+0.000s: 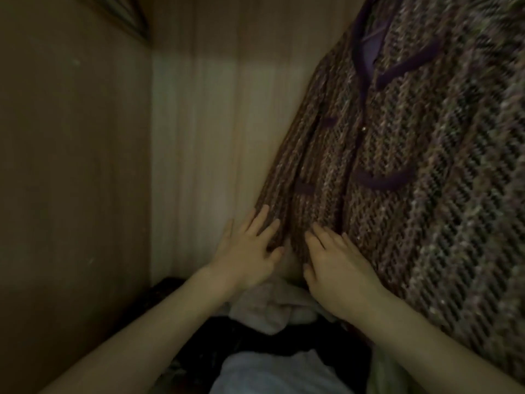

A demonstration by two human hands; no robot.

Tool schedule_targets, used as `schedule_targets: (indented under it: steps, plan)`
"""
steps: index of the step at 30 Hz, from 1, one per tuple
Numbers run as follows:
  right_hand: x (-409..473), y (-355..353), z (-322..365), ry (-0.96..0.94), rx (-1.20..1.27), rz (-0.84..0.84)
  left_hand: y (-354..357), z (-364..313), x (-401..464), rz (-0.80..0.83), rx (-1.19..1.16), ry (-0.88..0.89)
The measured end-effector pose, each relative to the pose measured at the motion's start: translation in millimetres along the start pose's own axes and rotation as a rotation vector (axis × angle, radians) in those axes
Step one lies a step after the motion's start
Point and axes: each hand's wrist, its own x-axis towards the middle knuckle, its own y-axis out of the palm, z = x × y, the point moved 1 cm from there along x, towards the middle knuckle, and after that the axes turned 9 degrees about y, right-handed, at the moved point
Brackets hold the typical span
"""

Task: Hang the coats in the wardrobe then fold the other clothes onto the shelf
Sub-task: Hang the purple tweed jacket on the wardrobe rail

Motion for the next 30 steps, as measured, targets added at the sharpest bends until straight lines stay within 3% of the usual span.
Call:
schedule_targets:
  steps: [6,14,22,30]
  plan:
    - [-71,22,22,-0.003,0.118,0.126,12,-14,-104,0.025,0.083,-0.046]
    - [-191,3,58,0.127,0.134,0.122,18,-67,-227,-0.081,0.130,0.053]
    - [-333,-17,72,0.289,0.088,0.244,2,-132,-339,0.049,0.017,0.076]
    - [-452,-50,56,0.410,0.079,0.187,-7,-203,-418,-0.100,0.040,0.146]
